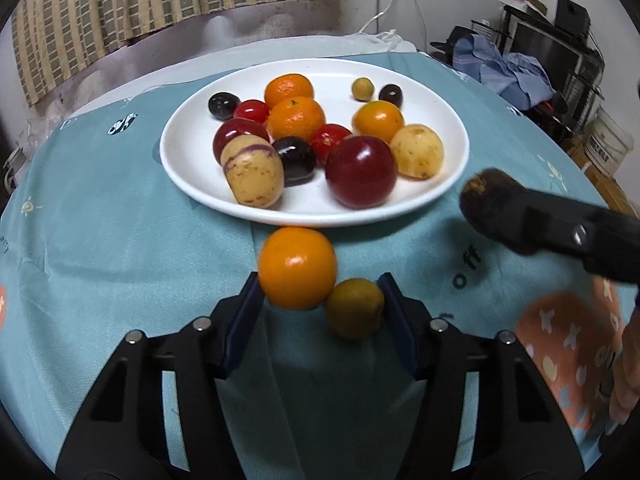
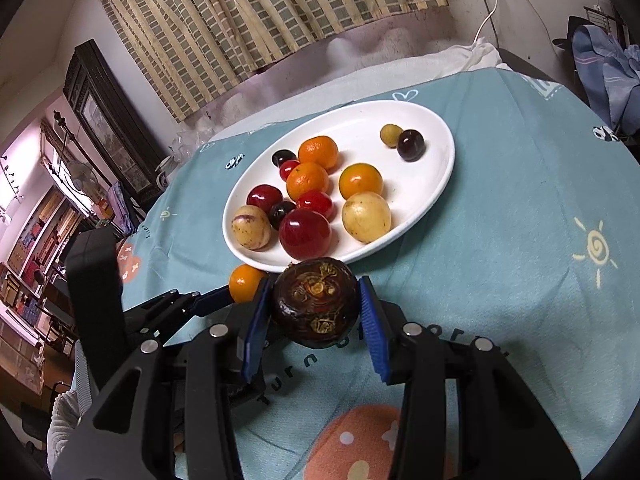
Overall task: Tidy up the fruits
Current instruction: 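Grasp the small yellow fruit with the left gripper while the right holds the brown fruit, then place the yellow fruit on the plate with the left gripper while the right places the brown fruit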
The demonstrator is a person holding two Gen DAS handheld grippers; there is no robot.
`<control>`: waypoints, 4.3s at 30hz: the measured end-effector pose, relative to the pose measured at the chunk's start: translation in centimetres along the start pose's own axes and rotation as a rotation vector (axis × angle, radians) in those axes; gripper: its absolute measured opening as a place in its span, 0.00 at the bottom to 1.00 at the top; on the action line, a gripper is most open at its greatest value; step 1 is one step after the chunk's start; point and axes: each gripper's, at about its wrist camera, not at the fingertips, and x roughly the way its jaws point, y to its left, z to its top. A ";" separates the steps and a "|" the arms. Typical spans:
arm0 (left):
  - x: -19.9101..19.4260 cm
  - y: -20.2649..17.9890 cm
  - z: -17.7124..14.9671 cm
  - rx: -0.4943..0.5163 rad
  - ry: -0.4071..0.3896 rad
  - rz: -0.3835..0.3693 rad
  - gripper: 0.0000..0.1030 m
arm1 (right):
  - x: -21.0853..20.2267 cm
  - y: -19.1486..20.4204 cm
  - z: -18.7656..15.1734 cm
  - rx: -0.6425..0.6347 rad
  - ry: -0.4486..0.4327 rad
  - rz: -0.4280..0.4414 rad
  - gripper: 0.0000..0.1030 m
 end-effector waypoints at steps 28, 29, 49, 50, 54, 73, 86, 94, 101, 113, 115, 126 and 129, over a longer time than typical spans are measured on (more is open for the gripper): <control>-2.0 0.8 -1.6 0.002 -0.033 -0.087 0.32 | -0.5 0.5 -0.2 0.005 -0.015 0.032 0.42; -1.8 0.8 -1.7 0.001 -0.026 -0.088 0.32 | -0.4 0.6 -0.2 0.001 -0.012 0.031 0.42; -1.2 -0.1 -1.5 0.040 -0.009 -0.101 0.40 | 0.3 -0.1 -0.5 0.033 0.013 0.036 0.42; -1.2 0.0 -1.5 0.036 -0.009 -0.105 0.40 | 0.3 0.0 -0.5 0.026 0.013 0.037 0.42; -1.3 -0.1 -1.5 0.033 -0.012 -0.099 0.40 | 0.6 0.2 -0.7 0.017 0.030 0.041 0.42; -1.1 -2.5 -0.9 0.081 -0.024 -0.110 0.25 | -1.6 -0.1 0.3 0.061 -0.025 0.090 0.42; -4.3 -2.1 -0.4 0.073 -0.167 0.004 0.24 | -2.1 -1.2 0.5 0.104 -0.048 0.087 0.42; -6.1 -0.6 2.5 0.047 -0.244 0.055 0.24 | -2.7 -1.0 2.3 0.085 -0.084 0.045 0.43; -3.9 0.2 7.3 0.042 -0.249 0.076 0.24 | -0.4 -1.4 5.7 0.048 -0.088 -0.035 0.42; 1.3 1.0 9.0 0.001 -0.190 0.029 0.25 | 3.0 -2.5 7.3 0.068 -0.117 -0.085 0.69; 1.8 1.1 8.9 -0.010 -0.183 0.029 0.31 | 2.5 -2.6 7.5 0.068 -0.147 -0.074 0.70; -2.8 3.1 5.3 -0.075 -0.222 0.048 0.62 | -0.9 -0.1 5.2 0.023 -0.150 -0.034 0.70; -4.0 3.6 3.3 -0.073 -0.217 0.046 0.64 | -1.3 0.7 3.8 0.040 -0.109 0.018 0.70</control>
